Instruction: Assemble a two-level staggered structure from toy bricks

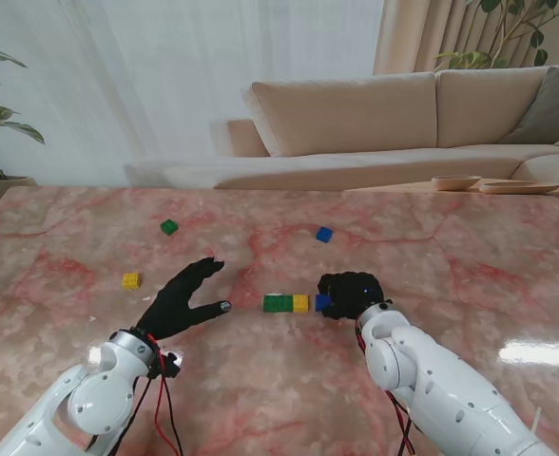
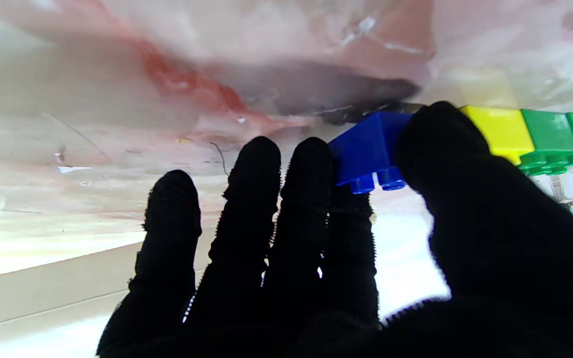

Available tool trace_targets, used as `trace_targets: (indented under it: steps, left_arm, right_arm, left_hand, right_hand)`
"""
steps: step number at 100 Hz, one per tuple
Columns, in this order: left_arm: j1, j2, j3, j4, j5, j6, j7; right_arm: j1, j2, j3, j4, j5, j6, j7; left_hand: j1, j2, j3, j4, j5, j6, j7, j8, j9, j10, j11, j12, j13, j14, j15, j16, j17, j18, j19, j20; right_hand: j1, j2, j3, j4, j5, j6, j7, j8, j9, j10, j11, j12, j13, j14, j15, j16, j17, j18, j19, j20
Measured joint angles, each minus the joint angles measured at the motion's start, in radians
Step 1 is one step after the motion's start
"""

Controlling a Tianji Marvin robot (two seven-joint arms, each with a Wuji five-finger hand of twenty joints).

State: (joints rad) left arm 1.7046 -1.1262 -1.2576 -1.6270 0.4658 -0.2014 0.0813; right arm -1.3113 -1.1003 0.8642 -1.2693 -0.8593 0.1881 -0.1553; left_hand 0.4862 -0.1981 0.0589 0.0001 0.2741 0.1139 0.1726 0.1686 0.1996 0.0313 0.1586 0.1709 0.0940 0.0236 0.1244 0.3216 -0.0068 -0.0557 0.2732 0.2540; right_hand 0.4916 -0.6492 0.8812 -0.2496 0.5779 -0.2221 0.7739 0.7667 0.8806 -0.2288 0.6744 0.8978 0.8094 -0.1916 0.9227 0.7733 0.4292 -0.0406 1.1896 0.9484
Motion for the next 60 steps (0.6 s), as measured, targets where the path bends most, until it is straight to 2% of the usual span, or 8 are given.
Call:
trace_targets:
  steps: [37, 46, 60]
  left_arm:
    - [0.002, 0.001, -0.007, -0.003, 0.002, -0.001, -0.004]
    - [0.002, 0.001, -0.008, -0.005, 0.002, -0.001, -0.004]
    - [0.003, 0.001, -0.009, -0.007, 0.003, 0.0, -0.006]
  right_arm:
    - [0.011, -0.005, -0.025, 0.007, -0.005, 0.024, -0.016]
    - [0.012, -0.005, -0.029, 0.007, -0.005, 0.027, -0.016]
    - [0.012, -0.005, -0.033, 0.006, -0.005, 0.033, -0.01]
  left_hand:
    - [0.0, 0.0, 0.0, 0.0, 0.0, 0.0, 0.0, 0.0, 0.0, 0.0, 0.0, 0.001, 0.0, 0.0, 0.0, 0.0, 0.0, 0.0, -0.011, 0.0]
    - [0.0, 0.0, 0.0, 0.0, 0.0, 0.0, 0.0, 0.0, 0.0, 0.0, 0.0, 0.001, 0.0, 0.0, 0.0, 0.0, 0.0, 0.0, -0.011, 0.0]
    - [0.0, 0.0, 0.0, 0.0, 0.0, 0.0, 0.0, 0.0, 0.0, 0.0, 0.0, 0.001, 0.0, 0.0, 0.0, 0.0, 0.0, 0.0, -0.011, 0.0]
  right_hand:
    - [-0.001, 0.013, -0.01, 0.0, 0.0, 0.001, -0.01, 0.0, -0.008, 0.0, 0.0, -0.001, -0.001, 0.0, 0.0, 0.0, -0.003, 0.0, 0.0, 0.0]
    - [-0.002, 0.031, -0.038, 0.0, 0.0, 0.003, -0.021, 0.011, -0.018, 0.0, 0.001, -0.046, -0.002, 0.0, -0.001, 0.0, -0.005, 0.0, 0.0, 0.0]
    - [-0.015, 0.039, -0.042, 0.0, 0.0, 0.004, -0.023, 0.021, -0.02, 0.002, 0.001, -0.06, -0.011, 0.0, -0.001, 0.0, -0.008, 0.0, 0.0, 0.0]
